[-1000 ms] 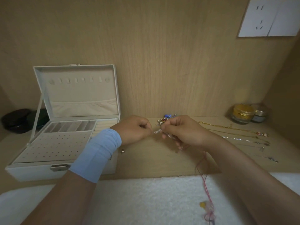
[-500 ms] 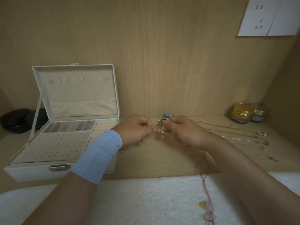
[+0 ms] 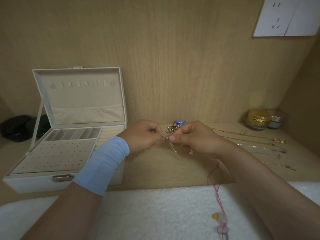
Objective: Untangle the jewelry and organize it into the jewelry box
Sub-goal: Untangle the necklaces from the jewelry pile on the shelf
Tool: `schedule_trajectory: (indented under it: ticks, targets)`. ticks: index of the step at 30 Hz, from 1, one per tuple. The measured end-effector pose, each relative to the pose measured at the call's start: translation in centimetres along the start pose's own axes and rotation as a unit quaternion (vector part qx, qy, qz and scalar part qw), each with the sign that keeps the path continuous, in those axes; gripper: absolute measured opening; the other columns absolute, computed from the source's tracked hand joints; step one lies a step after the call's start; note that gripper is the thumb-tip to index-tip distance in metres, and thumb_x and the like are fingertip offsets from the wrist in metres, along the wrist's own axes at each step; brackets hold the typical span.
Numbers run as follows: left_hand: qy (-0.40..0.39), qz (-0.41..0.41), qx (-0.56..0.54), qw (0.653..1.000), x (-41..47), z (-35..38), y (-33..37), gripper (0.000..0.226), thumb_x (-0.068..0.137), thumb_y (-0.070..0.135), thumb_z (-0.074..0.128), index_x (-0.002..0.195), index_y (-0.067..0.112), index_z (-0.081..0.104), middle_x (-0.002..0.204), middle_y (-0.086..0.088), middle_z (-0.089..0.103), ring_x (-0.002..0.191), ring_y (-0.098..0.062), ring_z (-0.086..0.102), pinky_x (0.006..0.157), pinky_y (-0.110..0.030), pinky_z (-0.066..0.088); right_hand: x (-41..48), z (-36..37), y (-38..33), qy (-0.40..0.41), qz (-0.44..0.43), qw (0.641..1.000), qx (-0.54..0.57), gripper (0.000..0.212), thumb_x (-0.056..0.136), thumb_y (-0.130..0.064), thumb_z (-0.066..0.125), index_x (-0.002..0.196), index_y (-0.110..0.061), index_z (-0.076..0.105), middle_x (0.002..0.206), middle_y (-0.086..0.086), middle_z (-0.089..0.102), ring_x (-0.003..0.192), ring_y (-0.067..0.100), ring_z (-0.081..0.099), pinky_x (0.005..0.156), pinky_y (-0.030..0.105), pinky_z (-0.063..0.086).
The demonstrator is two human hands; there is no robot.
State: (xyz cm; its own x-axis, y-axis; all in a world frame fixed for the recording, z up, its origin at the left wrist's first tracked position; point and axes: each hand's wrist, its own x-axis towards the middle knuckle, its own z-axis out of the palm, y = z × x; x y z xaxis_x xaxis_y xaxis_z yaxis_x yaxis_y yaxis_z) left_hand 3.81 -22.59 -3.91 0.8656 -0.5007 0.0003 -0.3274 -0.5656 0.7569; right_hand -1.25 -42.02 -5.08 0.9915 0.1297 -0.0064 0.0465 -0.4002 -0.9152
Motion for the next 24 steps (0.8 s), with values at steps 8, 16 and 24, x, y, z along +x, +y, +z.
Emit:
schedule_trajectory:
  ticks: [8, 16, 24]
  targets:
    - [-0.003, -0.015, 0.009, 1.000, 0.0, 0.2, 0.0, 0.011, 0.087, 0.017, 0.063, 0.080, 0.015, 0.071, 0.068, -0.006, 0.067, 0.061, -0.016, 0.062, 0.064, -0.025, 0.049, -0.1, 0.6, -0.4, -0.053, 0.038, 0.997, 0.039, 0.024, 0.099, -0.016, 0.055, 0.078, -0.007, 0.062, 0.068, 0.007, 0.068, 0.056, 0.017, 0.059, 0.054, 0.024, 0.045]
    - [0.017, -0.029, -0.027, 0.999, 0.3, 0.1, -0.2, 0.015, 0.090, 0.021, 0.059, 0.079, 0.022, 0.069, 0.049, 0.015, 0.048, 0.046, -0.012, 0.047, 0.058, -0.029, 0.051, -0.2, 0.5, -0.4, -0.074, 0.061, 0.995, -0.033, 0.039, 0.104, -0.030, 0.042, 0.071, -0.013, 0.053, 0.059, 0.007, 0.057, 0.047, 0.021, 0.052, 0.051, 0.026, 0.044]
    - [0.058, -0.030, 0.060, 0.996, 0.1, -0.4, -0.6, 0.019, 0.091, 0.024, 0.049, 0.086, 0.019, 0.067, 0.084, -0.003, 0.069, 0.050, -0.014, 0.059, 0.057, -0.024, 0.047, -0.4, -1.1, 0.0, -0.102, 0.047, 0.991, -0.075, 0.007, 0.097, -0.024, 0.061, 0.095, -0.021, 0.066, 0.065, 0.001, 0.063, 0.042, 0.015, 0.038, 0.046, 0.024, 0.037]
